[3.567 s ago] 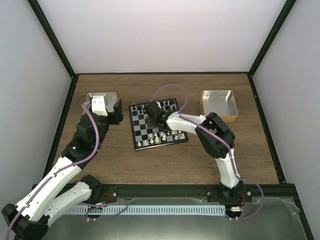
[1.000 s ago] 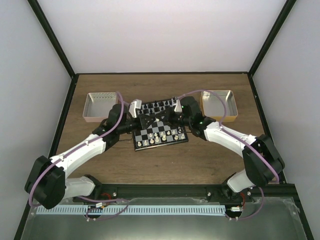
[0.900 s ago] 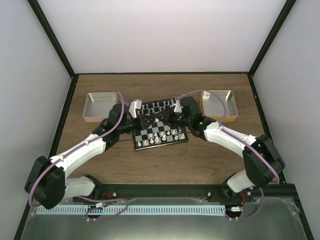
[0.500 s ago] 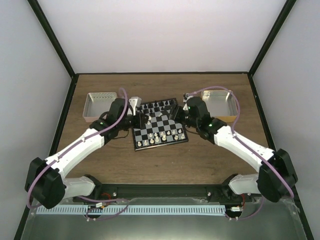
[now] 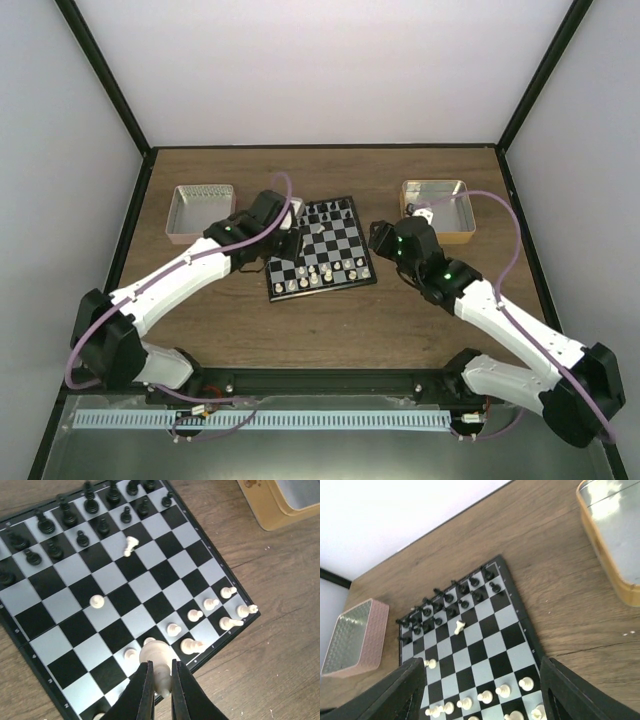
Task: Set up the chess pieces on the board
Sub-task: Place the chess piece on the chessboard.
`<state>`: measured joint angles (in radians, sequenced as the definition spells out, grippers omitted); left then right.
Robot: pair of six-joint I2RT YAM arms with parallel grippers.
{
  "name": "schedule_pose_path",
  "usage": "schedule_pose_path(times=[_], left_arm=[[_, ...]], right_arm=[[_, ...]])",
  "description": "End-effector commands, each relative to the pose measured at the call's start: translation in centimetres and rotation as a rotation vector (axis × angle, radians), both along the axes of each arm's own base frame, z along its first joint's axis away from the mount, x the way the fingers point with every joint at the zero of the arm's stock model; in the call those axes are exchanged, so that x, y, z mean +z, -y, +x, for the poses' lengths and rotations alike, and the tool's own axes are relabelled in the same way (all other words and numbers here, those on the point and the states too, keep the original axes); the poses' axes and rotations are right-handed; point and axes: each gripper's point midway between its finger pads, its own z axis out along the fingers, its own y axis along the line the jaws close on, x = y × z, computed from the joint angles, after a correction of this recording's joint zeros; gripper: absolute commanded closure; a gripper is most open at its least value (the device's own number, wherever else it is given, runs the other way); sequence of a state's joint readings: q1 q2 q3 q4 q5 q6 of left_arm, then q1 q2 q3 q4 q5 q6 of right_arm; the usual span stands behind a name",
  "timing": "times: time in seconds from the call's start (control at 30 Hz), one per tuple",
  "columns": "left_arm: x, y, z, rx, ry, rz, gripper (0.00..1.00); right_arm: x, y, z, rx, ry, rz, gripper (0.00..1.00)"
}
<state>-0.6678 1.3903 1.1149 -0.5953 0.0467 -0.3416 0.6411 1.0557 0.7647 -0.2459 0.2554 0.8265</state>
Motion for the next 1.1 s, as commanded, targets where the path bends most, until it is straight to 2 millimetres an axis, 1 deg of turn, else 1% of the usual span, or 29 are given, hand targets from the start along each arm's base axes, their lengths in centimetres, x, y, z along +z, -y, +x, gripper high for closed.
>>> schedule_pose_path(times=[0.0, 0.1, 0.2, 0.33, 0.43, 0.5, 0.57, 0.67, 0.8, 0.87, 0.97, 1.07], left_arm=[[0.3, 2.0, -0.3, -0.057, 0.024, 0.074, 0.94], [0.0, 3.9, -0.8, -0.100, 0.029, 0.113, 0.93], [-0.7, 5.7, -1.6, -0.150, 0.030, 0.157, 0.93], [-2.3, 8.0, -3.0, -0.226, 0.021, 0.238, 0.93], [-3.0, 9.6, -3.6, -0.263, 0.026, 0.287, 0.94], [-3.3, 10.7, -3.8, -0.285, 0.028, 0.293, 0.94], [-2.8, 11.8, -3.6, -0.298, 0.035, 0.286, 0.94], [-1.8, 12.8, -2.9, -0.290, 0.053, 0.286, 0.94], [-0.2, 13.6, -2.0, -0.275, 0.078, 0.279, 0.93], [-0.1, 13.9, -1.8, -0.276, 0.076, 0.277, 0.93], [-1.2, 13.9, -1.8, -0.274, 0.050, 0.300, 0.93], [-3.1, 13.3, -2.1, -0.264, 0.007, 0.343, 0.93]], right_arm=[[1.0, 3.1, -0.2, -0.125, 0.055, -0.047, 0.35], [1.3, 4.0, -0.5, -0.155, 0.074, -0.045, 0.35], [1.4, 4.4, -0.7, -0.168, 0.083, -0.043, 0.34], [0.8, 4.6, -0.9, -0.177, 0.072, -0.051, 0.34], [0.6, 4.8, -1.0, -0.185, 0.067, -0.052, 0.34], [0.5, 4.9, -1.1, -0.189, 0.066, -0.051, 0.34], [0.5, 5.1, -1.2, -0.196, 0.066, -0.050, 0.34], [0.7, 5.9, -1.4, -0.233, 0.064, -0.052, 0.34], [1.0, 7.7, -2.0, -0.321, 0.067, -0.048, 0.34], [1.5, 8.3, -2.3, -0.345, 0.083, -0.035, 0.34], [1.9, 8.8, -2.6, -0.359, 0.097, -0.023, 0.34], [1.8, 9.0, -2.9, -0.369, 0.098, -0.018, 0.34]])
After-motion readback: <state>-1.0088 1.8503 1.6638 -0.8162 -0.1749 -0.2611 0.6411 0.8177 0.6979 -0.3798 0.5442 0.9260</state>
